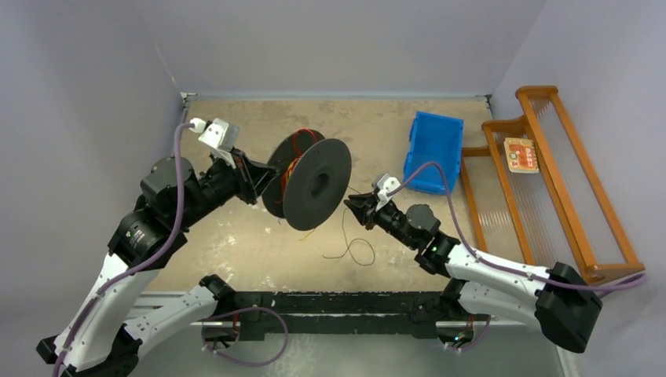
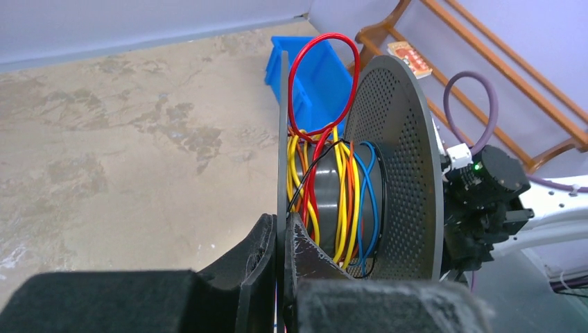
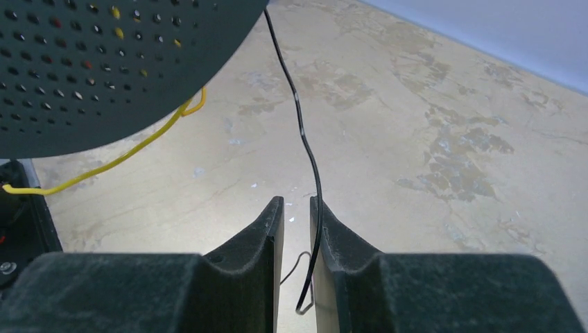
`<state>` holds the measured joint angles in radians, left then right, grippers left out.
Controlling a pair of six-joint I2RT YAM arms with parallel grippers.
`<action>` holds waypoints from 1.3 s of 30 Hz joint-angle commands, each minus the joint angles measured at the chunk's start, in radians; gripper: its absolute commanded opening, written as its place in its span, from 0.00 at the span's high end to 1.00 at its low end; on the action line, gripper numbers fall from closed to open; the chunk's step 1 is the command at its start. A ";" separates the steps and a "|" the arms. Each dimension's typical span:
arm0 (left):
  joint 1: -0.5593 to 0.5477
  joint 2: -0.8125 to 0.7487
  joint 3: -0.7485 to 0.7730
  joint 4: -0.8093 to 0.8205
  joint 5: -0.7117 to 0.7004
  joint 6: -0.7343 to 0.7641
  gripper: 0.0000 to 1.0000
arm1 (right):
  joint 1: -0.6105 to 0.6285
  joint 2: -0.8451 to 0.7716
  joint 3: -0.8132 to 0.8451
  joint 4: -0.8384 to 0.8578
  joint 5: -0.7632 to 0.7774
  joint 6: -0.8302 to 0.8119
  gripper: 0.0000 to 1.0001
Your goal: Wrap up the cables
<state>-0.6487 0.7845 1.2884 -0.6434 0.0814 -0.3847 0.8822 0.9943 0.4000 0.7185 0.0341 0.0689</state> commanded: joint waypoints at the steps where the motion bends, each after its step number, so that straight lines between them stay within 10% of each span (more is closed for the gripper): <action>1: -0.002 -0.010 0.072 0.193 0.015 -0.078 1.00 | -0.005 -0.039 -0.018 0.110 -0.011 0.040 0.77; 22: -0.003 0.018 0.130 0.310 -0.127 -0.209 1.00 | -0.006 -0.039 -0.095 0.192 -0.022 0.101 0.27; 39: -0.003 0.040 0.156 0.300 -0.124 -0.229 1.00 | -0.052 0.172 -0.063 0.334 0.114 -0.105 0.19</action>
<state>-0.6487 0.8398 1.3739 -0.4805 -0.0341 -0.5690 0.8497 1.1358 0.2836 0.9382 0.1024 0.0425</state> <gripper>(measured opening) 0.029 0.806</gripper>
